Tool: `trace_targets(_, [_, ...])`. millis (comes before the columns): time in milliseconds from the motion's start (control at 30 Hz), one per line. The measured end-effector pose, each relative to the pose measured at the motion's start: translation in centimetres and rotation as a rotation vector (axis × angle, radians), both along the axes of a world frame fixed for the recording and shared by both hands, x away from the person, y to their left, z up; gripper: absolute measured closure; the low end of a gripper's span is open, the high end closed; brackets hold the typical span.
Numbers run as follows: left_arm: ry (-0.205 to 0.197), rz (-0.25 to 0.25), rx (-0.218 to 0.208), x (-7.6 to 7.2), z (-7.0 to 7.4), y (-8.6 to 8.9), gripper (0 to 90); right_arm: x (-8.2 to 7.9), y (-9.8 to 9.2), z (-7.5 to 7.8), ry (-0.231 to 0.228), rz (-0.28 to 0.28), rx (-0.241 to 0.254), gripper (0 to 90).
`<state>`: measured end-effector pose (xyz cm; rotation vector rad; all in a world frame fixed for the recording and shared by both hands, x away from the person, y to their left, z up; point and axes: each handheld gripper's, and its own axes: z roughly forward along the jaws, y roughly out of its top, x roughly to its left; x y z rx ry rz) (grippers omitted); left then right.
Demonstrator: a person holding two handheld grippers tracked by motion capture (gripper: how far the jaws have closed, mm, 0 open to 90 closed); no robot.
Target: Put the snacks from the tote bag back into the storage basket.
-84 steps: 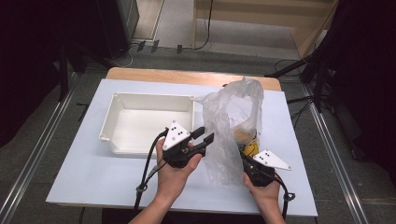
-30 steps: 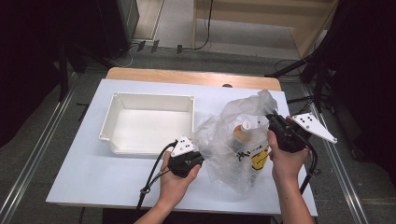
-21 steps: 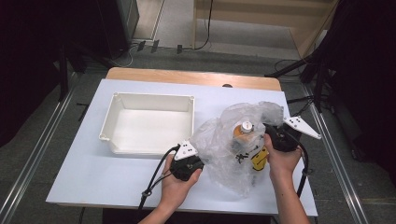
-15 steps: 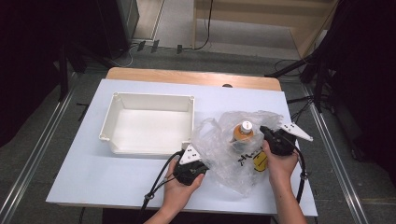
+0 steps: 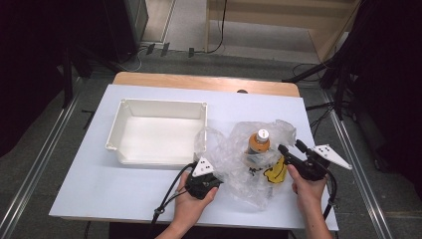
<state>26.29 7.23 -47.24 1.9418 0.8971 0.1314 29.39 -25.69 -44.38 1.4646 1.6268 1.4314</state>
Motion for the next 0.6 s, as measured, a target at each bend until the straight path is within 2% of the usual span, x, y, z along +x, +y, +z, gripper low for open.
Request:
trace_targets(200, [0.004,0.006,-0.013,0.0,-0.1,0.1,90.0,-1.8,-1.2,2.6,-0.067,0.024,-0.003,21.9])
trace_targets(233, [0.004,0.006,-0.013,0.0,-0.1,0.1,90.0,-1.8,-1.2,2.6,-0.067,0.024,-0.003,21.9])
trace_targets(267, [-0.001,0.007,-0.015,0.0,-0.1,0.1,90.0,-2.3,-1.3,3.7,-0.094,0.041,-0.004,20.2])
trace_targets(300, [-0.001,0.007,-0.015,0.0,-0.1,0.1,90.0,-2.3,-1.3,3.7,-0.094,0.041,-0.004,20.2])
trace_targets(333, [-0.005,0.008,-0.016,-0.1,-0.1,0.2,90.0,-2.6,-1.1,4.8,-0.119,0.053,-0.005,18.5])
trace_targets(400, [-0.007,0.009,-0.021,-0.1,-0.1,0.2,90.0,-2.7,-1.0,5.2,-0.130,0.058,-0.005,17.9])
trace_targets(433, [-0.012,0.004,-0.021,-0.1,-0.1,0.3,90.0,-2.9,-0.5,6.6,-0.168,0.078,0.002,16.2])
trace_targets(533, [-0.010,0.007,-0.025,-0.2,-0.1,0.3,90.0,-3.0,0.1,8.1,-0.200,0.089,0.009,16.0])
trace_targets(567, [-0.010,0.007,-0.025,-0.2,-0.1,0.3,90.0,-3.0,0.1,8.1,-0.200,0.089,0.009,16.0])
trace_targets(600, [-0.014,0.006,-0.022,-0.2,-0.1,0.3,90.0,-2.7,0.7,9.3,-0.229,0.098,0.000,19.0])
